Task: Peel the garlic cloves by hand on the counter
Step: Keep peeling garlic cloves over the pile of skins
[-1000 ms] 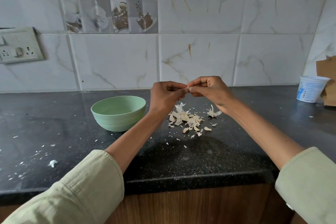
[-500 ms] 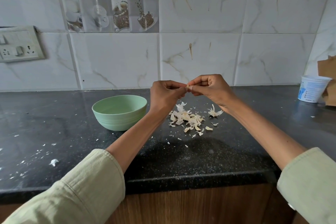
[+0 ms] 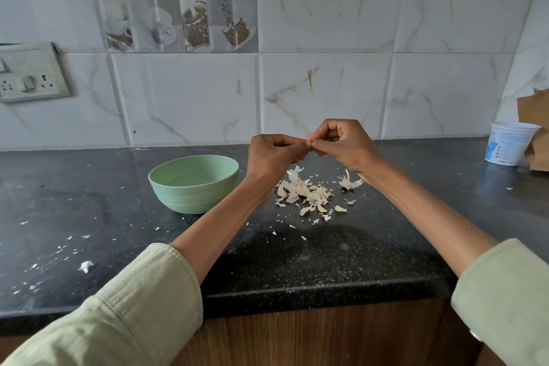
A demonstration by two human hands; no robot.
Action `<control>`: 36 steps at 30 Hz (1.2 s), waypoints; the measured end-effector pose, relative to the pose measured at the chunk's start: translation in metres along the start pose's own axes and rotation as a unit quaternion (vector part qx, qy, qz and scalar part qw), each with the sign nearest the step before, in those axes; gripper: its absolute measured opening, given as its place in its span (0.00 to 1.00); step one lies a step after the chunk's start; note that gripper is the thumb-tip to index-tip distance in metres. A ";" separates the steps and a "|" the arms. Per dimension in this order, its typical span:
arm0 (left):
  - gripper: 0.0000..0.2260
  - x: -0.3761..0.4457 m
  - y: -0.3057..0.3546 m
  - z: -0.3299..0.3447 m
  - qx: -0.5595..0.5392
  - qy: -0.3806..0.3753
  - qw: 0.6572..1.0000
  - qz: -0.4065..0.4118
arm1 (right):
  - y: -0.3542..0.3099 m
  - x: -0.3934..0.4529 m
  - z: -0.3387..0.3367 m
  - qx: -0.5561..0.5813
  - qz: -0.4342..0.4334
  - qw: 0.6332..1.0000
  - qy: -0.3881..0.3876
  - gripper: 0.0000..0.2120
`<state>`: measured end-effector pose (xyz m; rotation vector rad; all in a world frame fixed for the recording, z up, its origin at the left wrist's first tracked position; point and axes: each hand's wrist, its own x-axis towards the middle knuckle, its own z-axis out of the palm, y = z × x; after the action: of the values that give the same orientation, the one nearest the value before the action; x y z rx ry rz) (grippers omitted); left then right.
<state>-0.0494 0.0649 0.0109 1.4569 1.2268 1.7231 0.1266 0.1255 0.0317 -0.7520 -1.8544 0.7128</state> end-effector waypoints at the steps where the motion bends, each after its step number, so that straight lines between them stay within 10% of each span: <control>1: 0.05 0.000 0.000 0.000 -0.012 -0.005 1.000 -0.008 | 0.000 0.000 0.000 0.003 -0.001 1.000 0.000 0.04; 12: 0.07 0.004 -0.002 -0.002 -0.096 -0.013 0.994 -0.043 | -0.002 0.000 0.001 0.013 0.018 1.000 0.007 0.05; 36: 0.01 -0.006 0.001 0.002 0.096 0.026 0.989 0.109 | 0.002 0.000 0.004 -0.051 0.019 0.998 -0.031 0.07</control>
<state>-0.0456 0.0599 0.0092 1.7230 1.3328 1.8355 0.1237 0.1262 0.0289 -0.8403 -1.9488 0.6767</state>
